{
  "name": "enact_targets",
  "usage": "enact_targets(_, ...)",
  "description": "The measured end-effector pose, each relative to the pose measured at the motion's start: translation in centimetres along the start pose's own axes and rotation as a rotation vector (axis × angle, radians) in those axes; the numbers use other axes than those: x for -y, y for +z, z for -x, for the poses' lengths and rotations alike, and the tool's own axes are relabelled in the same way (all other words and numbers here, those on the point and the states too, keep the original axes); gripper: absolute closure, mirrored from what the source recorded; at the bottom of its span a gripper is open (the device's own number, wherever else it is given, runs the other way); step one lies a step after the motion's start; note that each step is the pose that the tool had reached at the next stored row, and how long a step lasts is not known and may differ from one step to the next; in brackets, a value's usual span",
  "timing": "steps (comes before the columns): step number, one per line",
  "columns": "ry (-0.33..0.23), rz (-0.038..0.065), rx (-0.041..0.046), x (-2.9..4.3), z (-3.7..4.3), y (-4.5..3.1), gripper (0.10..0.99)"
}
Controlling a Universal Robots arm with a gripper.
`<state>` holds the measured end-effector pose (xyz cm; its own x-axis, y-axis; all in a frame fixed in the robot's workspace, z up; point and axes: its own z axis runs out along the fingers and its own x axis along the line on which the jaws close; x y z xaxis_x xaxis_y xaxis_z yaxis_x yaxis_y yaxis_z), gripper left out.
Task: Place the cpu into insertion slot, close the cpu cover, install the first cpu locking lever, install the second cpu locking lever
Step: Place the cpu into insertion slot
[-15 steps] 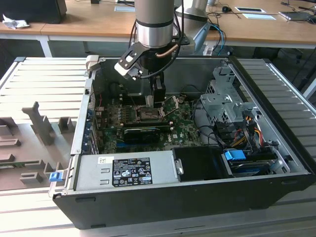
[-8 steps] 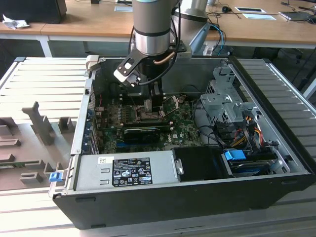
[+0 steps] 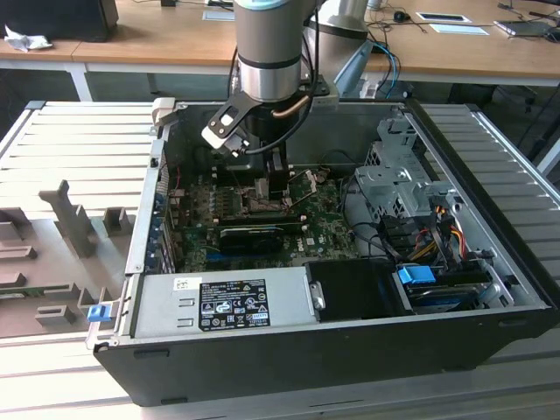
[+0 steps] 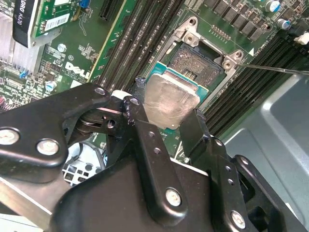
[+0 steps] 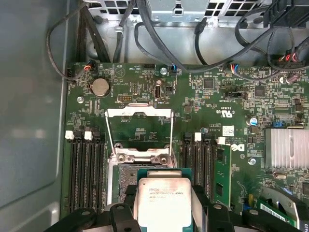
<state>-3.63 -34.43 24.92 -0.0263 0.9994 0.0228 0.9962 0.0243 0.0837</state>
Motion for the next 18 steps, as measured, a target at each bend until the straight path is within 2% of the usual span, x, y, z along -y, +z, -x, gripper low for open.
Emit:
enact_targets(13,0.0,0.0,-0.0002,0.25,-0.03,0.32,0.557)
enact_targets(18,0.0,0.0,0.0,0.27,-0.5,0.67,0.557)
